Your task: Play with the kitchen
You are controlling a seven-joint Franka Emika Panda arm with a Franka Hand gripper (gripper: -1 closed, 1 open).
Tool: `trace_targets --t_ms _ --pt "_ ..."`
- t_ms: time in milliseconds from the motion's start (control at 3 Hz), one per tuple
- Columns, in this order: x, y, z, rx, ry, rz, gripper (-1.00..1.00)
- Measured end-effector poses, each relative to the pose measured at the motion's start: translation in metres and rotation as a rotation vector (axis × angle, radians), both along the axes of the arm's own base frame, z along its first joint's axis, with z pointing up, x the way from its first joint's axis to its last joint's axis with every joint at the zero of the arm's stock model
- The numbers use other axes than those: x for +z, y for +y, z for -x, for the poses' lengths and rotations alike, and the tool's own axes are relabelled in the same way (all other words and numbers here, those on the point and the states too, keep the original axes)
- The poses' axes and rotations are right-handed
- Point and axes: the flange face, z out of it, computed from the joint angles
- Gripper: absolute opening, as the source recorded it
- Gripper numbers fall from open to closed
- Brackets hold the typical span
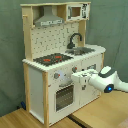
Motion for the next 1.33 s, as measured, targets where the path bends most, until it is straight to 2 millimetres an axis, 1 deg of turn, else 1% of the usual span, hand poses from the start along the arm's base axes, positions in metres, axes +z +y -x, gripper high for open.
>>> trace_targets --t_ms 333,1000,1333 --pt "-0.009 0.025 0.034 0.094 0.005 -0.065 1.0" --pt "-0.026 0.042 0.065 0.148 -0.014 -0.228 1.0" --pt "-0.038 0.047 0.079 0.166 -0.025 -0.33 1.0"
